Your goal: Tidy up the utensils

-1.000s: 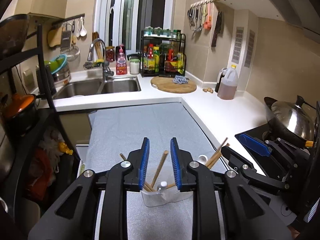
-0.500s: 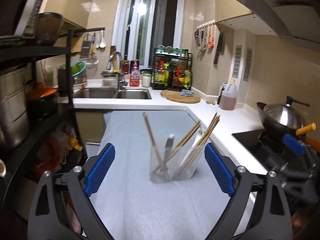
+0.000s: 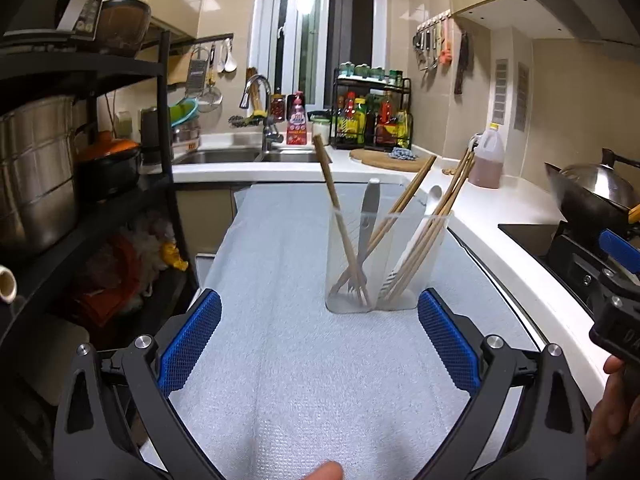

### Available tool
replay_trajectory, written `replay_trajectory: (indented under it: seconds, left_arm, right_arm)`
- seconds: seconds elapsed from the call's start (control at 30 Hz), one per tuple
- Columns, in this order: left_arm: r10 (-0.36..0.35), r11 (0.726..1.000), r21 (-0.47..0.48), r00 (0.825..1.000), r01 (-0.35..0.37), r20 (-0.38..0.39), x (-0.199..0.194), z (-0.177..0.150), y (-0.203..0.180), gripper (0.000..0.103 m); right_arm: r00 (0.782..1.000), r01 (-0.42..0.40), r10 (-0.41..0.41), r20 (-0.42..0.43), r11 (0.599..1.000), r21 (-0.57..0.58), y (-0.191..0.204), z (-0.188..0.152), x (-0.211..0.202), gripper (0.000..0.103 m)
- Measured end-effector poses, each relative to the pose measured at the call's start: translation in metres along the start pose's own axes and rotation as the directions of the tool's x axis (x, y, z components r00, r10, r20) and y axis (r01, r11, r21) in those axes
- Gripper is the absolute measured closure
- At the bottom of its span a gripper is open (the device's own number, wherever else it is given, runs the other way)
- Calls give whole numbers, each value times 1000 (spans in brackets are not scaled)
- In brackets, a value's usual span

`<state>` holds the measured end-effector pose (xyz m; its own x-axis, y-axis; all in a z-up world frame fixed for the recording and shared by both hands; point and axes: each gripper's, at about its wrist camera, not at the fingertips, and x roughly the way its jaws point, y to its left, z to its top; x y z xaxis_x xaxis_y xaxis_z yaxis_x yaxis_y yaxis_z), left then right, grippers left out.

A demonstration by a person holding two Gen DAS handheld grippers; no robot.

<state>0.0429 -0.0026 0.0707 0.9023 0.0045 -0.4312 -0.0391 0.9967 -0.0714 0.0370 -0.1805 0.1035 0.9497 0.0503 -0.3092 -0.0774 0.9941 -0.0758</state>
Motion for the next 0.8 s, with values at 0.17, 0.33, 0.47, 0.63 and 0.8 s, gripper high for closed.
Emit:
replay_trajectory:
  seconds: [0.17, 0.33, 0.47, 0.63, 0.8]
  left_arm:
    - [21, 1000, 1, 1000, -21, -9, 1, -5, 1, 7]
    - [26, 1000, -9, 999, -26, -22, 3, -6, -3, 7]
    - [19, 1000, -15, 999, -20, -29, 3, -5, -7, 7]
    - [21, 1000, -3, 999, -21, -26, -1, -5, -8, 7]
    - [27, 999, -21, 999, -28, -31, 2, -7, -4, 7]
  right_arm:
    - [1000, 2, -2, -14, 1000, -12, 3, -4, 3, 5]
    - [1000, 18, -18, -18, 999, -27, 3, -8, 6, 5]
    - [999, 21, -21, -30, 1000, -17, -1, -9, 8, 5]
    - [1000, 25, -26, -18, 1000, -17, -2, -7, 4, 5]
    - [999, 15, -16, -29, 999, -31, 2, -11, 6, 5]
